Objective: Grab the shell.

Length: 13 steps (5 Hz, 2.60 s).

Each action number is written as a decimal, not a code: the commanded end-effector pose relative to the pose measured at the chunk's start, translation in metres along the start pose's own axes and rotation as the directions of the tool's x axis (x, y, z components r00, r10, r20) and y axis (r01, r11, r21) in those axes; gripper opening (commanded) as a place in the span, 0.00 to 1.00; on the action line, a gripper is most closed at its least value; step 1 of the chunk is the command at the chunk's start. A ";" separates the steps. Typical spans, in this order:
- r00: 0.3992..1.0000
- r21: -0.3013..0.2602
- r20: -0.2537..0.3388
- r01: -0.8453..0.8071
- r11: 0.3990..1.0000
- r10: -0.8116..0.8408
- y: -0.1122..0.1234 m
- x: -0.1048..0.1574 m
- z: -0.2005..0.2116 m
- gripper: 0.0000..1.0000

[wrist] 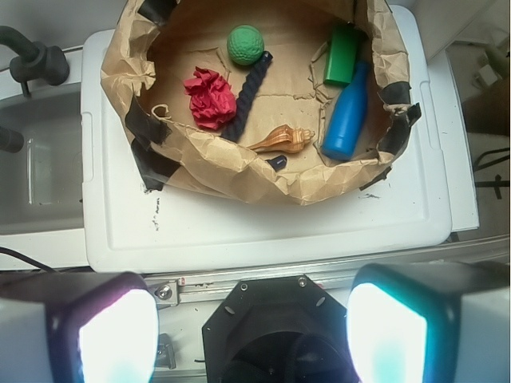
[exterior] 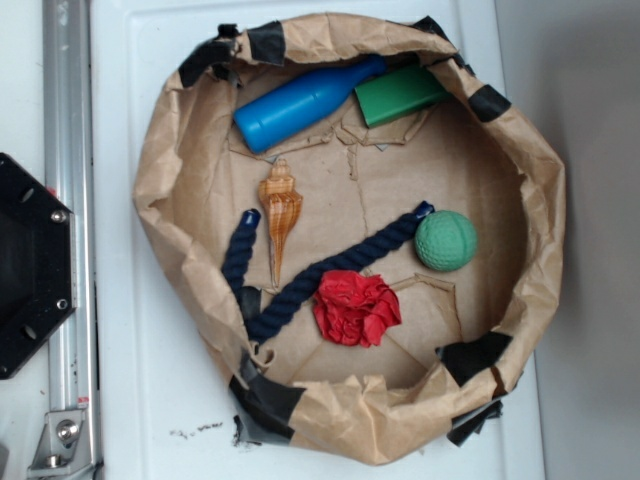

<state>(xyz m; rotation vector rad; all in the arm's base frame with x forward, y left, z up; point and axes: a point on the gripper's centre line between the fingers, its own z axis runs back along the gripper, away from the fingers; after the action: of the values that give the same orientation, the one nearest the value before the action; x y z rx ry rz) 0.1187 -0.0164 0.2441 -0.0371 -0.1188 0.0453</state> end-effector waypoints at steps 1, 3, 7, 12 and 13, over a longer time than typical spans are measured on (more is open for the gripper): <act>1.000 0.000 0.000 0.000 1.000 0.000 0.000 0.000 0.000 1.00; 0.882 -0.211 0.179 -0.398 0.893 0.436 -0.001 0.104 0.035 1.00; 0.512 0.042 0.048 -0.859 0.510 0.858 0.021 0.096 -0.098 1.00; 0.374 0.102 0.141 -0.926 0.363 0.916 0.067 0.077 -0.207 1.00; 0.383 0.119 0.114 -0.921 0.370 0.917 0.067 0.062 -0.205 1.00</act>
<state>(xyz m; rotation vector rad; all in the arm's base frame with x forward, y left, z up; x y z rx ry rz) 0.2157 0.0277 0.0411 0.0905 -0.0842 1.1926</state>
